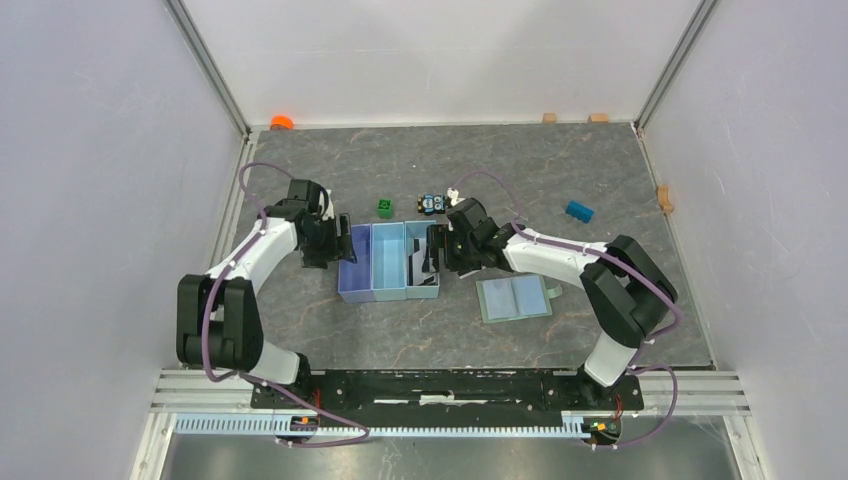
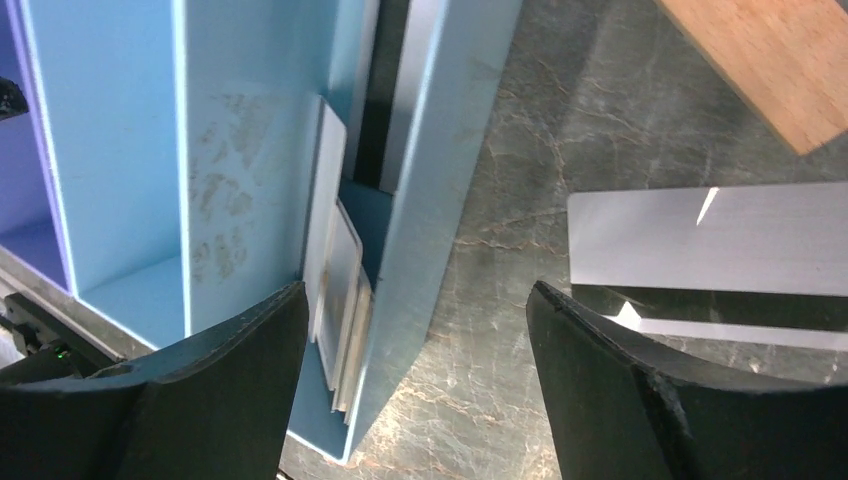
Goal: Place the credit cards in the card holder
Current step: Pick up the credit card from the storage box.
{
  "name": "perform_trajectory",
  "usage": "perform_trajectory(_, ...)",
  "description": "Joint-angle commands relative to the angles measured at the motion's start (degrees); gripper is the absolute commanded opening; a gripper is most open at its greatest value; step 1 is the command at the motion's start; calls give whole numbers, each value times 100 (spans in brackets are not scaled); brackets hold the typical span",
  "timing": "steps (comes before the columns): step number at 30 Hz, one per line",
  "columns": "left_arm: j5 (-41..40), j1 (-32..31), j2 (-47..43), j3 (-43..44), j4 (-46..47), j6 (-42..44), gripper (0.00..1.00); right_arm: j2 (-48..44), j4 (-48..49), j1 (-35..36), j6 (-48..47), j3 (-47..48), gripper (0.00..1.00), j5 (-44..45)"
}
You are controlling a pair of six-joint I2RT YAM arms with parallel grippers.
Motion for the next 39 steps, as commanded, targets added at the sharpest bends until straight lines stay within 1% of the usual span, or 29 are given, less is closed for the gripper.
perform_trajectory(1, 138, 44, 182, 126, -47, 348, 78, -75, -156, 2, 130, 100, 84, 424)
perform_trajectory(7, -65, 52, 290, 131, -110, 372, 64, -295, -353, 2, 107, -27, 84, 528)
perform_trajectory(9, -85, 53, 297, 125, -118, 374, 60, -372, -383, 2, 116, -69, 83, 633)
perform_trajectory(11, -114, 45, 295, 114, -116, 374, 59, -466, -396, 2, 126, -116, 81, 739)
perform_trajectory(13, -119, 48, 286, 113, -118, 374, 59, -537, -418, 2, 127, -126, 77, 795)
perform_trajectory(18, -95, 48, 272, 114, -122, 374, 59, -572, -414, 2, 95, -133, 57, 707)
perform_trajectory(22, -69, 53, 288, 114, -123, 374, 59, -556, -324, 2, 49, -148, 38, 585)
perform_trajectory(26, -51, 53, 294, 114, -123, 374, 59, -588, -284, 2, 57, -148, 24, 365)
perform_trajectory(29, 1, 53, 305, 114, -126, 375, 58, -688, -316, 2, 44, -144, 21, 406)
perform_trajectory(33, 37, 46, 374, 122, -127, 383, 54, -799, -435, 1, -30, -107, 16, 528)
perform_trajectory(35, -28, 53, 354, 122, -134, 383, 52, -841, -496, -3, -69, -88, 15, 532)
perform_trajectory(38, -94, 53, 338, 122, -136, 383, 52, -893, -511, 2, -92, -89, 10, 532)
perform_trajectory(39, -101, 48, 335, 122, -136, 383, 51, -911, -512, 2, -109, -90, 6, 532)
